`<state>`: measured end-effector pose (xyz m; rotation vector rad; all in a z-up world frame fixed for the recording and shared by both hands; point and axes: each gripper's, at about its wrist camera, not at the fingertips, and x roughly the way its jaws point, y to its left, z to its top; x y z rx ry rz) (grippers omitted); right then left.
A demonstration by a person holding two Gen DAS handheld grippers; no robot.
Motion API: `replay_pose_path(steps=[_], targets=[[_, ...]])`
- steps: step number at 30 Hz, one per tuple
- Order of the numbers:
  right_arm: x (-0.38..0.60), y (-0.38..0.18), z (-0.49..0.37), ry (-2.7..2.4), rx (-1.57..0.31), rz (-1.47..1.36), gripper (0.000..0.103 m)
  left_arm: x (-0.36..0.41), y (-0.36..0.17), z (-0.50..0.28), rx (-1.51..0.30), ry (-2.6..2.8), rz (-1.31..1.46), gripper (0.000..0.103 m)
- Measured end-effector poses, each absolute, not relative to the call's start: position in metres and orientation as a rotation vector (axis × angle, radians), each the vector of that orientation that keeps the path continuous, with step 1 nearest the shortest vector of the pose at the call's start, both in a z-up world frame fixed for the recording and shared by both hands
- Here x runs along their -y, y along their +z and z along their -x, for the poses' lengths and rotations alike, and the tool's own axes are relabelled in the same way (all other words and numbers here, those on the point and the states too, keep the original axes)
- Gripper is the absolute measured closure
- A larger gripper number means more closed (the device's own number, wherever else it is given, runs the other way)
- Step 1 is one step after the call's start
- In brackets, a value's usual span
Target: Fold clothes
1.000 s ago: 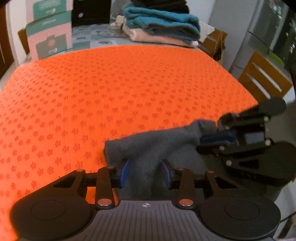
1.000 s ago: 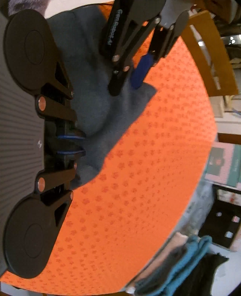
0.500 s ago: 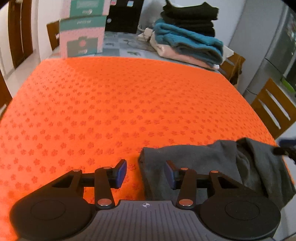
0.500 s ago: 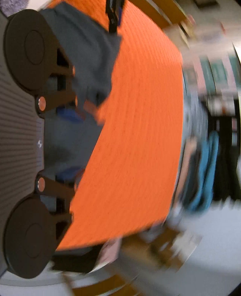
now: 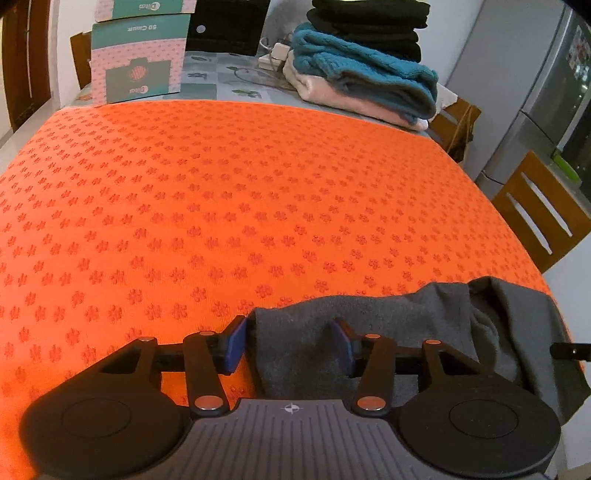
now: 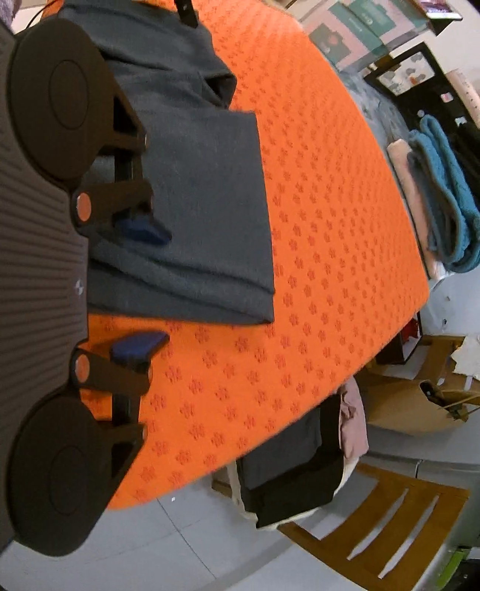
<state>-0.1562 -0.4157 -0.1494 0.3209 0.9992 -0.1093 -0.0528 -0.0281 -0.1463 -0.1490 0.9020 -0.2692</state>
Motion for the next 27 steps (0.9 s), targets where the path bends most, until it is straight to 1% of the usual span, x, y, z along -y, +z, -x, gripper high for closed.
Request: replay_pose_path(steps=[2,3,4,5,6,7,12,20,27], targets=[[0.41,-0.151,0.154,-0.105,-1.001,-0.326,0.061,0.029,-0.147,0.052,-0.906,-0.262,0.15,0.042],[0.407,-0.151,0.153,-0.102,-0.997,-0.313,0.068,0.03,-0.148,0.051,-0.906,-0.26,0.149,0.041],[0.404,-0.151,0.151,-0.098,-0.993,-0.3,0.074,0.031,-0.148,0.05,-0.905,-0.258,0.148,0.041],[0.404,-0.149,0.151,-0.099,-0.986,-0.301,0.086,0.031,-0.148,0.048,-0.904,-0.256,0.148,0.047],[0.404,-0.147,0.151,-0.094,-0.978,-0.31,0.09,0.032,-0.148,0.049,-0.895,-0.252,0.149,0.06],[0.404,-0.143,0.15,-0.09,-0.97,-0.307,0.091,0.031,-0.147,0.05,-0.894,-0.255,0.164,0.083],[0.394,-0.111,0.162,-0.068,-0.886,-0.271,0.092,0.036,-0.122,0.069,-0.804,-0.247,0.156,0.085],[0.378,-0.036,0.183,-0.03,-0.727,-0.194,0.093,0.033,-0.046,0.095,-0.643,-0.288,0.155,0.085],[0.381,0.01,0.16,-0.006,-0.629,-0.166,0.092,0.021,-0.001,0.068,-0.584,-0.261,0.213,0.085]])
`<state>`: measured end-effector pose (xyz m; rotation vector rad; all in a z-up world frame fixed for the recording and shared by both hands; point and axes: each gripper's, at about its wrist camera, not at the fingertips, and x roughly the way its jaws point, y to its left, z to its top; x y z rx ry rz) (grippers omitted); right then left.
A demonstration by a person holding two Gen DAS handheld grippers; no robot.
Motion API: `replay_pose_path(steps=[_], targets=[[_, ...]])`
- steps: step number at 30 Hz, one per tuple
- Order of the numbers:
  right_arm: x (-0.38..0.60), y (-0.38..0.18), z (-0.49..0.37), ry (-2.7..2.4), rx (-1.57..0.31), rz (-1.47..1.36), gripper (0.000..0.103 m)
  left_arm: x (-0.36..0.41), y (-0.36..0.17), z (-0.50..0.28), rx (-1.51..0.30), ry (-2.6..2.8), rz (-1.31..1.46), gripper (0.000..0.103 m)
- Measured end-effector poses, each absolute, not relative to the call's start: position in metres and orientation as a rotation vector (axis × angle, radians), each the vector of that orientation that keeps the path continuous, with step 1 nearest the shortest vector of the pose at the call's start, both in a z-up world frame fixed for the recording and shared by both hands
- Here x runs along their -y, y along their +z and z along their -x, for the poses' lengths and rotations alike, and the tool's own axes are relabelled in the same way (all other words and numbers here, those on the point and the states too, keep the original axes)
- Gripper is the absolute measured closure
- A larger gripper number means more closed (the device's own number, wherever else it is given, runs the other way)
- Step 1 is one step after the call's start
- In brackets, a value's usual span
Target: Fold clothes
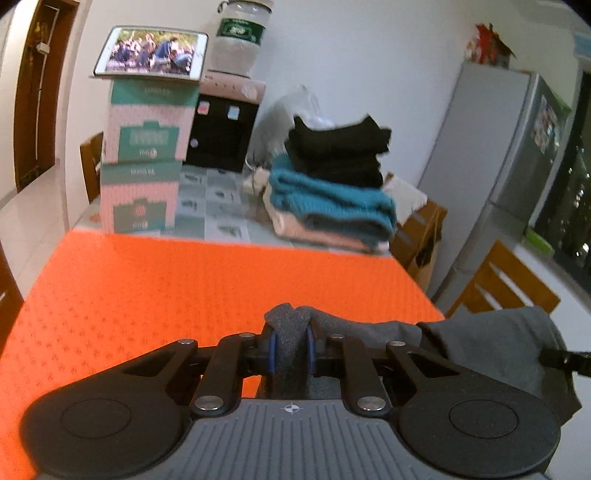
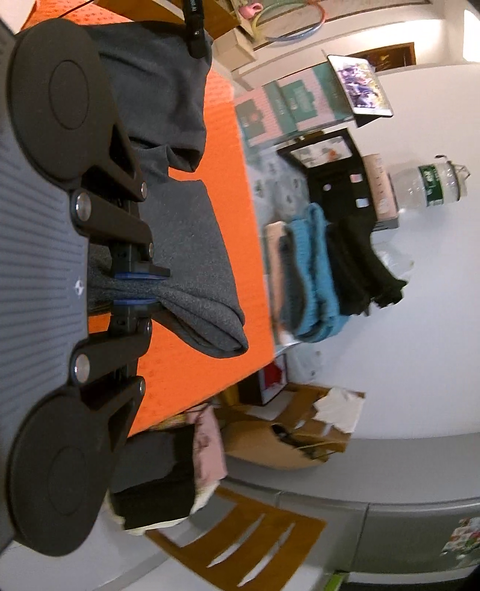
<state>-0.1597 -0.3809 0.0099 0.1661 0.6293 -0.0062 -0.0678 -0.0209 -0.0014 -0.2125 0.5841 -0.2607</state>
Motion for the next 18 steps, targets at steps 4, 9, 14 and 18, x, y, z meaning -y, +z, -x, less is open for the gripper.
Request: replay_pose_path(steps=[4,9,14,18], targets=[[0.383,0.022,0.123,0.027,-0.597,-0.158,0.092,0.023,0.013,0.035,-0.551,-0.238,0.183,0.085],[0.395,0.018,0.049,0.074,-0.592,-0.163,0.092,0.025,0.01,-0.024,-0.566,-0.19,0.166,0.085],[0.403,-0.016,-0.027,0.094,-0.634,-0.148,0.092,0.023,-0.019,-0.088,-0.629,-0.142,0.18,0.085],[0.401,-0.054,-0.082,0.112,-0.687,-0.137,0.092,0.023,-0.048,-0.131,-0.691,-0.116,0.174,0.084]])
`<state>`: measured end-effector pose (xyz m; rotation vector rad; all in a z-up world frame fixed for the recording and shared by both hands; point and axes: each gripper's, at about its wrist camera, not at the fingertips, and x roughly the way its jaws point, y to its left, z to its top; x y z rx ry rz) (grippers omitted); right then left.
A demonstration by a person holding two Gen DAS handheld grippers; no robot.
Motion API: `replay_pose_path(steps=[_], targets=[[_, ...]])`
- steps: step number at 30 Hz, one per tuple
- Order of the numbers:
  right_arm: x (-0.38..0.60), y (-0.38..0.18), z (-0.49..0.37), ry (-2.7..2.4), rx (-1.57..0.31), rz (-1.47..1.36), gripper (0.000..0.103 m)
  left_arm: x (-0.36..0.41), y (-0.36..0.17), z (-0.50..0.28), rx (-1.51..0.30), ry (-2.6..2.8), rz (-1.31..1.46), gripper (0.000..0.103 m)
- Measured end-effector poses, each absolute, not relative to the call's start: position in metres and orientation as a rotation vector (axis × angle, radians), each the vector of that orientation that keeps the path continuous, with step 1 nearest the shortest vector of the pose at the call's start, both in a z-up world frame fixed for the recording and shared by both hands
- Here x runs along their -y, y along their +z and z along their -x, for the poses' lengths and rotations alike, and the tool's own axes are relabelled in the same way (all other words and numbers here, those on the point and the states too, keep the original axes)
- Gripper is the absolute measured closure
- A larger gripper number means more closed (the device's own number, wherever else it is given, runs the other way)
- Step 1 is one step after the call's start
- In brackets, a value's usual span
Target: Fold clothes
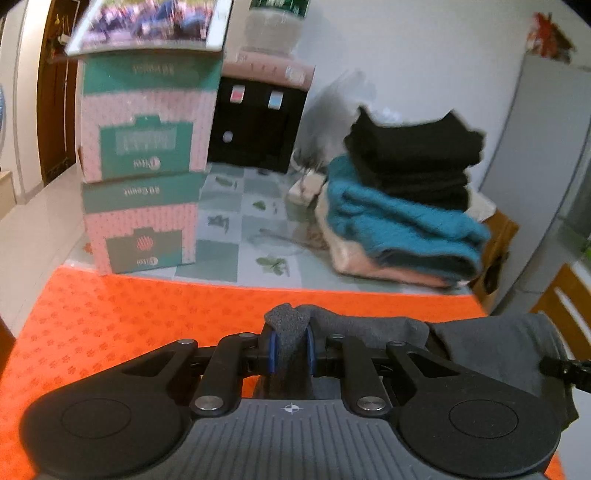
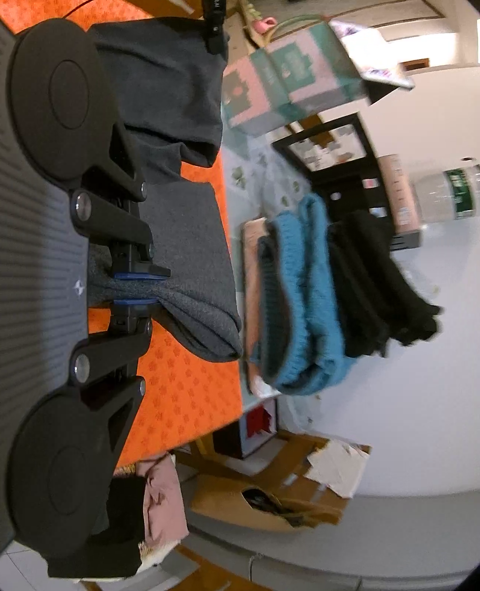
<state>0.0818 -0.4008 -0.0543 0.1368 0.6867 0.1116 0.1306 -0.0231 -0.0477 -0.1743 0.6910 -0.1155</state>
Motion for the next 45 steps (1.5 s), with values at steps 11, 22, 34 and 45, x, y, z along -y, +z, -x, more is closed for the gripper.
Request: replay_pose_path(steps=[11,22,34,45], targets=[[0.404,-0.115,-0.139,0.08,-0.854,-0.125,0.069,0.008,-0.075,-0.151,-0.785,-0.052,0.146,0.046],[0.409,-0.07,-0.034,0.125,-0.901,-0.148,0.063,-0.002,-0.054,-0.052,-0.829,-0.193,0.106,0.042],[0.381,-0.103,0.069,0.156,-0.998,-0.182,0.058,0.001,-0.094,0.046,-0.98,-0.297,0.132,0.042],[0.382,-0.143,0.061,0.175,-1.037,-0.227,0.09,0.021,-0.129,0.057,-1.08,-0.294,0.191,0.051]])
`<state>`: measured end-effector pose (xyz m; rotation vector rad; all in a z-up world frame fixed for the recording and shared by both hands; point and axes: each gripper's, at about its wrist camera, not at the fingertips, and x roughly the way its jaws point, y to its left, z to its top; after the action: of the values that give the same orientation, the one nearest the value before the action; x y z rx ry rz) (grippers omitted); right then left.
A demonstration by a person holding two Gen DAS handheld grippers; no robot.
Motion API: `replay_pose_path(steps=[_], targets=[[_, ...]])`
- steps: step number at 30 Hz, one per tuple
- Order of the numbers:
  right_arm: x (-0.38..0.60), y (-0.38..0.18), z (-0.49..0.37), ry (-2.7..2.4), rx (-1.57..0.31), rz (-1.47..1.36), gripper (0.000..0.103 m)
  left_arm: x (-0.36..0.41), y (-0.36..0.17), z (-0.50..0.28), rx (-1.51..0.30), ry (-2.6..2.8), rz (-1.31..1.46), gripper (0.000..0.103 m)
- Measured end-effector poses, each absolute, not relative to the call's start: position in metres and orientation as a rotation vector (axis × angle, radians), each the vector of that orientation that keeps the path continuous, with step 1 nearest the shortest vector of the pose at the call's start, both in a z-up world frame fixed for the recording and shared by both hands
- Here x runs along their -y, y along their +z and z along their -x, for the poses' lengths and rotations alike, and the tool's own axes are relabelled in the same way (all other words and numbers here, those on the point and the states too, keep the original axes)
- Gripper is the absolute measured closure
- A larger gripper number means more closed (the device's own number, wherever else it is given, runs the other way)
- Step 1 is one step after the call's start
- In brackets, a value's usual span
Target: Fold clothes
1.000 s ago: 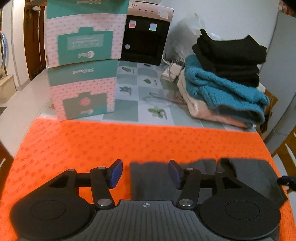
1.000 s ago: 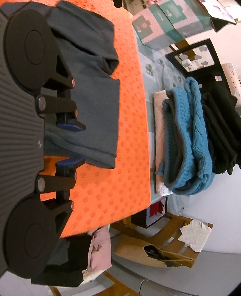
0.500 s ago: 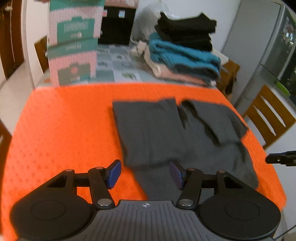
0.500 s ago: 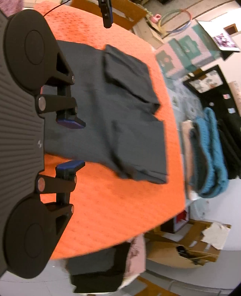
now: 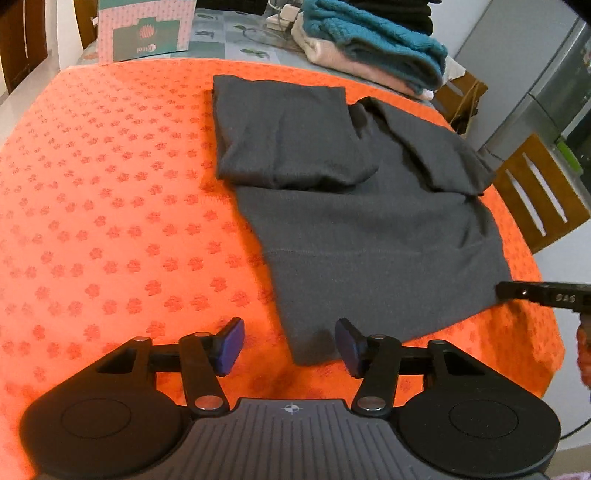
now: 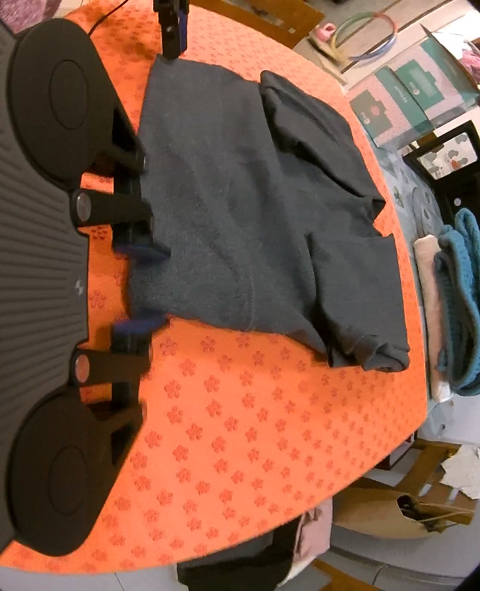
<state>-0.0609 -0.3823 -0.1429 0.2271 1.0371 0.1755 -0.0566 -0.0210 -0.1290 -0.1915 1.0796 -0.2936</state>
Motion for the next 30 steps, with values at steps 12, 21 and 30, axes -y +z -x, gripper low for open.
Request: replay_pose_path(steps=[12,21,30], targets=[[0.391,-0.086,0.081,0.163,-1.052,-0.356,0.099,0.022,-0.091,0.06,-1.104,-0.283,0.187,0.098],[0.378,-0.116,0.1,0.175,-1.09,-0.138,0.08,0.03,-0.104,0.086,-1.113,-0.317,0.069,0.085],[0.384,-0.118,0.163,0.217,-1.121,-0.008,0.076,0.018,-0.11,0.134,-1.16,-0.399,-0.002,0.073]])
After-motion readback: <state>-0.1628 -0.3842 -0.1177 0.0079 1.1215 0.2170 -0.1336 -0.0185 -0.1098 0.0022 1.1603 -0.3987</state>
